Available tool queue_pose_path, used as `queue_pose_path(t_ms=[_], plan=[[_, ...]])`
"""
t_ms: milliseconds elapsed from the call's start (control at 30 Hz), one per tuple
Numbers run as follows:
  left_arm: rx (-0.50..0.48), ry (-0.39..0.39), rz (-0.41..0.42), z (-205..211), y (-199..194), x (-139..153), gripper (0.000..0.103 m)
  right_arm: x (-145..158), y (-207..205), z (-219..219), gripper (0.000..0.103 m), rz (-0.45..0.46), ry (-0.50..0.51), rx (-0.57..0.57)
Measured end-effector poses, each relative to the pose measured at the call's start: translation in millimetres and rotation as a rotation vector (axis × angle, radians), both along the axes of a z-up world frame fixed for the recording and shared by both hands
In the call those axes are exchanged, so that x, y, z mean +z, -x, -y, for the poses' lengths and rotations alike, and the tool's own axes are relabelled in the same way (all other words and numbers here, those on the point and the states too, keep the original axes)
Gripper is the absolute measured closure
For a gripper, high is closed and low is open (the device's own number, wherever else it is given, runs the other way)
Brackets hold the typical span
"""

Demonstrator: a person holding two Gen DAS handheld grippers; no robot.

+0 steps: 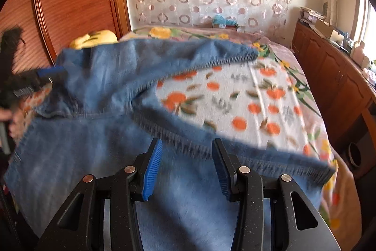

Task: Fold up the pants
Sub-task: 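Move the right gripper to the jeans leg hem and grasp it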

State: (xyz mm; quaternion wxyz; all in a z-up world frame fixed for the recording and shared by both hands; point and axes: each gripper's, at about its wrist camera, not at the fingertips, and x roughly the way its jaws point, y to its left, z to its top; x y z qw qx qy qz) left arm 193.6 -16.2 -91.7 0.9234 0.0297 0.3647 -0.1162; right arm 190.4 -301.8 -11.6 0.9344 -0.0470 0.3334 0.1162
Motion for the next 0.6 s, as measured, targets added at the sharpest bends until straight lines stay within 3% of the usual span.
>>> queue_pose_path(t_ms=[133,300,600], plan=[[-0.005,-0.002,-0.036,1,-9,-15,0.056,19,-22,13,0.045,0.027,0.027,-0.011],[-0.01,0.011,-0.076,0,-15,-19,0.056,29,-72,34,0.044,0.033,0.071,-0.02],[-0.005,-0.025,-0.109,5,-17,-24,0.056,24,-180,64,0.044,-0.043,0.145,0.02]])
